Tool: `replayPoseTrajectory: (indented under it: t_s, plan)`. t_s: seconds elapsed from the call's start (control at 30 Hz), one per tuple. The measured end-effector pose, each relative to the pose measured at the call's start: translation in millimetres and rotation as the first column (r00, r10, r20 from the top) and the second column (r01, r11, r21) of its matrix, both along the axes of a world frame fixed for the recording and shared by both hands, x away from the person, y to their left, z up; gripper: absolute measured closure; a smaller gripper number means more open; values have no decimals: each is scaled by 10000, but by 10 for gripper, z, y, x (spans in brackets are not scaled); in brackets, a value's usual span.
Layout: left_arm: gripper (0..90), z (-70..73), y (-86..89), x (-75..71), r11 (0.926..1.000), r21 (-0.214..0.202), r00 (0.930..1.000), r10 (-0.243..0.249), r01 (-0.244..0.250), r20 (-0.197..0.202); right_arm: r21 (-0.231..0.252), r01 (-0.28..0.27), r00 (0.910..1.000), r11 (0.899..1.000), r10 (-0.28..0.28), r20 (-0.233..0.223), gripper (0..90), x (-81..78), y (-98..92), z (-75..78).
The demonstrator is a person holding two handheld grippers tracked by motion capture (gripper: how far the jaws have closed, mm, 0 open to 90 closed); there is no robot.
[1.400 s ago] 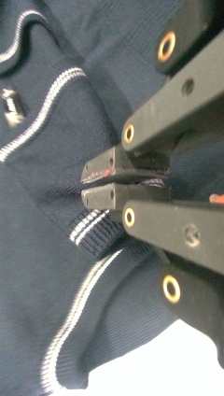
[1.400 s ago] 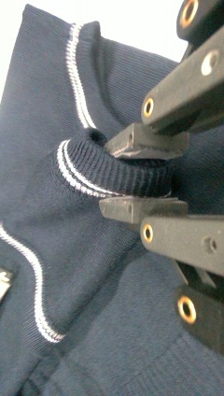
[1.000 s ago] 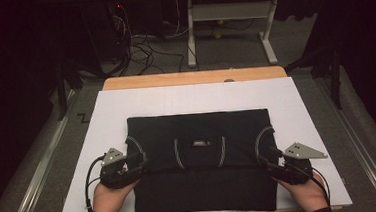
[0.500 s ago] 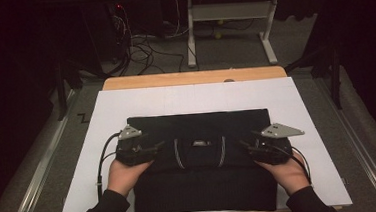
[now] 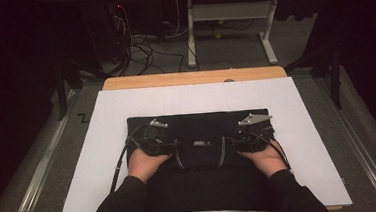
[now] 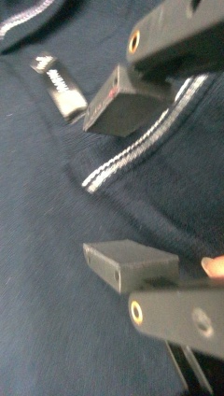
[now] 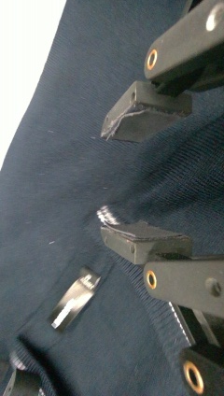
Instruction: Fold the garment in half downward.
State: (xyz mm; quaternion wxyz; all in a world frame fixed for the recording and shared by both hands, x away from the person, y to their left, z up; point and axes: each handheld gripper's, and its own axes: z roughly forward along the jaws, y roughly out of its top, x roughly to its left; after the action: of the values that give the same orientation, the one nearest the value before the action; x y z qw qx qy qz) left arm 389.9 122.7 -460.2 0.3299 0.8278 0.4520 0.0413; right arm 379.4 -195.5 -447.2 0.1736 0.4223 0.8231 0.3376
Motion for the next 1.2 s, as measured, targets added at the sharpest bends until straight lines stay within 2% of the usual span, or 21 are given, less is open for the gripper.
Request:
replayPoseTrajectory:
  t_s: [0.1,0.23,0.3,0.37,0.43,0.57,0.67,0.77,0.9,1.07,1.2]
  plan:
    - [438,-25,-30,-26,9999,120,9999,-57,56,106,-187,-43,9996,9998,38,-276,517,17,23,-62]
    - [531,-47,-6,-38,9999,-98,9999,74,-72,106,-447,-298,9973,9986,267,-679,553,11,77,-136]
    - [597,-55,0,-53,9998,-189,9999,19,-17,123,-418,-376,9976,9984,351,-593,640,-8,88,-138]
    - [686,-51,1,-77,9997,-234,9998,-61,66,205,-625,-368,9990,9974,351,-277,768,-46,105,-132]
    - [743,-49,14,-121,9995,-312,9987,22,-6,518,-686,-441,9990,9967,444,31,827,-85,105,-125]
    - [757,-20,82,-219,9966,-815,9946,238,-155,1013,-333,-568,9955,9978,592,737,842,-209,86,-88]
    - [756,46,106,-340,9931,-1164,9875,322,-142,1540,121,-565,9902,9983,545,1284,843,-331,68,-47]
    - [754,107,127,-494,9912,-1325,9763,246,42,2150,401,-739,9807,9965,654,1843,842,-467,38,-6]
    - [753,147,195,-665,9878,-1518,9658,48,358,2592,641,-995,9659,9930,809,2460,842,-636,-19,27]
    - [751,194,240,-809,9860,-1528,9558,-190,664,2933,752,-1252,9574,9893,1006,2706,842,-782,-60,60]
    - [749,210,258,-932,9817,-1658,9529,-400,935,3008,788,-1461,9509,9861,1180,2863,842,-904,-76,93]
